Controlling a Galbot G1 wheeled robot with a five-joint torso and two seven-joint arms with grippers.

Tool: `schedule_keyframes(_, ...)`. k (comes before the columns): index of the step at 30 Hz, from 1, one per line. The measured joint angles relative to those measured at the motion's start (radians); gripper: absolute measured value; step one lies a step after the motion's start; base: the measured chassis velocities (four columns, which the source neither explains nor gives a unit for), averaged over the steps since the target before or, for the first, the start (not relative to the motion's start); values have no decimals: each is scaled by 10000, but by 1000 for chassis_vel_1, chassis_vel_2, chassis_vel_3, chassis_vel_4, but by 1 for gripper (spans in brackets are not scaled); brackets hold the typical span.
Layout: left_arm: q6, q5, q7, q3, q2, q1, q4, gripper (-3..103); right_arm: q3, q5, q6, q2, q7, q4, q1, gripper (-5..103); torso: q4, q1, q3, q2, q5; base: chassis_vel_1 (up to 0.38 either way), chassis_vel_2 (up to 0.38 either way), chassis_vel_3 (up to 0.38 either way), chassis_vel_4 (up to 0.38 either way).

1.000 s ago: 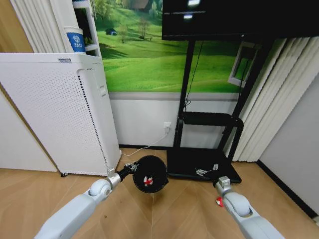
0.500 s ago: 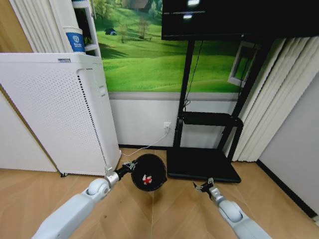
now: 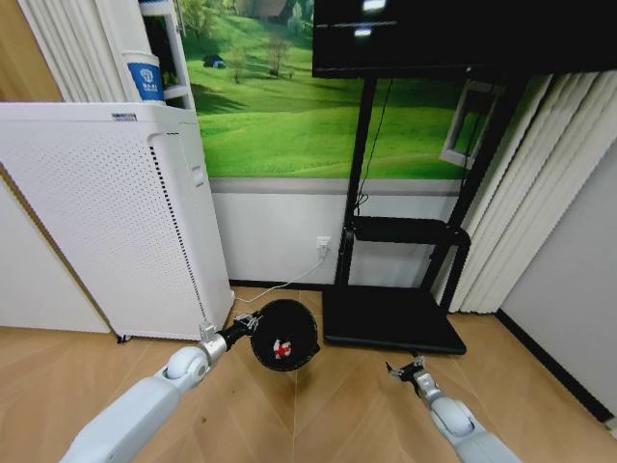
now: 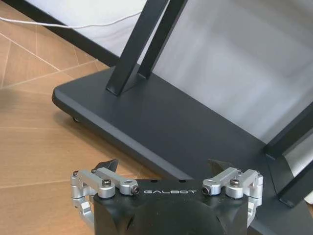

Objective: Pick up the trash bin and place the garbage on the floor into it.

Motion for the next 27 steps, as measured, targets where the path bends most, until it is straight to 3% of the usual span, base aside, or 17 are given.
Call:
schedule_keyframes(18, -3, 75, 33, -377, 222, 447, -232, 7, 142, -664, 652, 144, 151, 232, -215, 100, -1, 0, -1, 1, 0, -100, -106, 114, 106)
schedule_keyframes(27, -3, 75, 25, -652, 424, 739, -392, 7, -161, -993, -653, 366, 49, -315, -83, 100, 1, 0, 0, 0, 1, 38, 25, -29, -18)
